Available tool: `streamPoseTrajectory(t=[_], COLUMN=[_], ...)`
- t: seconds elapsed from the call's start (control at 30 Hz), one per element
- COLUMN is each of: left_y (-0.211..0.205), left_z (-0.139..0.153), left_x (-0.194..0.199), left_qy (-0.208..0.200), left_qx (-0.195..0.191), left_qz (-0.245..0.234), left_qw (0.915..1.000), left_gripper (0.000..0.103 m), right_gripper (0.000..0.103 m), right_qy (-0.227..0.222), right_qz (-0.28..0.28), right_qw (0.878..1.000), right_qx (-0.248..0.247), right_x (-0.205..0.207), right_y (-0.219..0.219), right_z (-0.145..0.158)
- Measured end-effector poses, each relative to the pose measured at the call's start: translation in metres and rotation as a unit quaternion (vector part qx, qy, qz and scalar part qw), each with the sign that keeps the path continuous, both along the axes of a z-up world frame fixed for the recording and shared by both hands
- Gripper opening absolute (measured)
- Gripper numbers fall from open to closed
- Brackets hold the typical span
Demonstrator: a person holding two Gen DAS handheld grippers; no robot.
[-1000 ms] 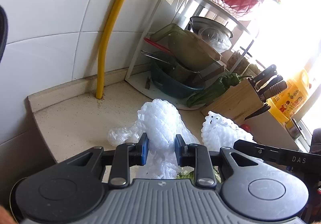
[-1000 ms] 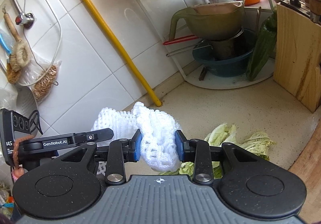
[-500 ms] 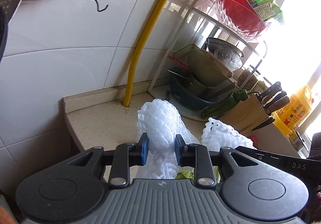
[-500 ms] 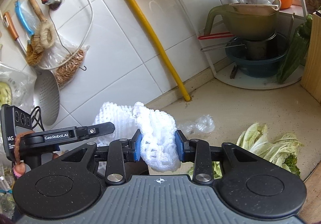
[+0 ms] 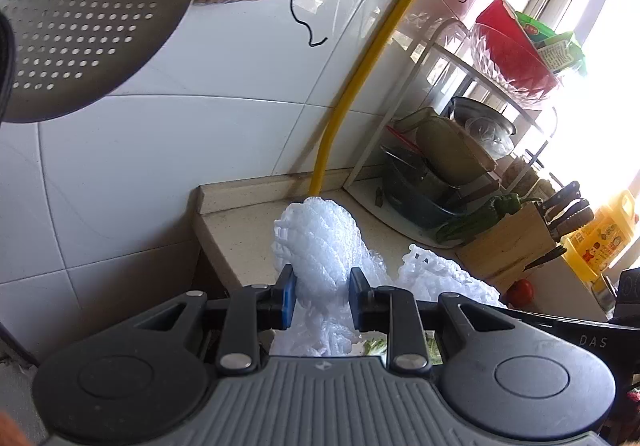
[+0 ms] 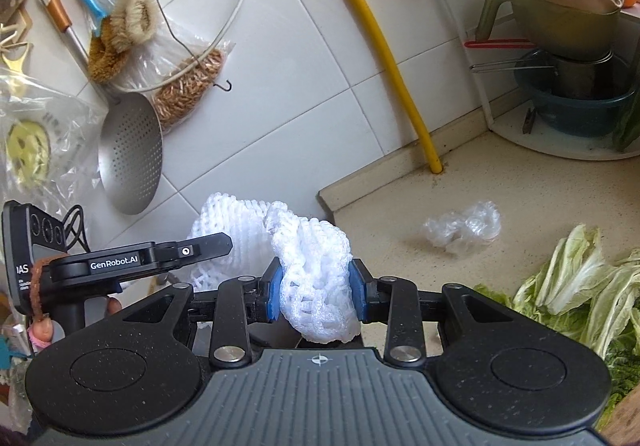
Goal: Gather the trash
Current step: 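Lift both held foam nets and carry them over the black bin, then lower both foam nets into the bin and open both grippers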
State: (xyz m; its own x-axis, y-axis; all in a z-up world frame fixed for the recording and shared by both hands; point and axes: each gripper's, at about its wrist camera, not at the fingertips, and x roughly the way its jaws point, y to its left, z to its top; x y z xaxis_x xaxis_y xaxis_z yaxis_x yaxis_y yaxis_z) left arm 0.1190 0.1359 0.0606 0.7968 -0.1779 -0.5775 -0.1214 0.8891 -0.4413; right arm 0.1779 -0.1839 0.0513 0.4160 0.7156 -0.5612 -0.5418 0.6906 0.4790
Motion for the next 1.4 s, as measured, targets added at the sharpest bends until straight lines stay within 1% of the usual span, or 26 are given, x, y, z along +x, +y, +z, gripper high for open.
streamPoseTrajectory(t=[0.17,0.27,0.37,0.57,0.7,0.9,1.1,1.27,1.4], left_y=[0.014,0.021,0.032,0.051,0.06,0.079,0.086,0.092,0.095], left_z=[-0.003,-0.007,-0.016,-0.036,-0.049,-0.078,-0.103,-0.121,-0.137], left_x=[-0.014,-0.021,-0.027,-0.033,-0.032,-0.018,-0.002,0.011,0.023], left_qy=[0.005,0.012,0.027,0.057,0.077,0.117,0.153,0.178,0.203], left_qx=[0.001,0.01,0.015,0.011,0.023,0.027,0.042,0.046,0.051], left_qz=[0.016,0.026,0.041,0.071,0.088,0.11,0.116,0.121,0.124], left_qw=[0.9999,0.9995,0.9987,0.9958,0.9928,0.9867,0.9806,0.9755,0.9699], left_gripper=[0.024,0.024,0.024,0.024,0.024,0.024,0.024,0.024,0.024], right_gripper=[0.042,0.042,0.042,0.042,0.042,0.042,0.042,0.042,0.042], right_qy=[0.012,0.016,0.02,0.047,0.064,0.081,0.104,0.124,0.129], right_qz=[0.016,0.029,0.042,0.07,0.078,0.08,0.08,0.072,0.063], right_qw=[1.0,0.999,0.999,0.996,0.995,0.993,0.99,0.988,0.986], right_qx=[0.002,-0.004,-0.01,-0.016,-0.023,-0.041,-0.057,-0.065,-0.082], right_x=[-0.008,-0.012,-0.015,-0.014,-0.011,-0.002,0.009,0.02,0.025], right_y=[0.017,0.034,0.053,0.093,0.11,0.133,0.154,0.166,0.178], right_z=[-0.007,-0.014,-0.022,-0.047,-0.063,-0.089,-0.123,-0.147,-0.165])
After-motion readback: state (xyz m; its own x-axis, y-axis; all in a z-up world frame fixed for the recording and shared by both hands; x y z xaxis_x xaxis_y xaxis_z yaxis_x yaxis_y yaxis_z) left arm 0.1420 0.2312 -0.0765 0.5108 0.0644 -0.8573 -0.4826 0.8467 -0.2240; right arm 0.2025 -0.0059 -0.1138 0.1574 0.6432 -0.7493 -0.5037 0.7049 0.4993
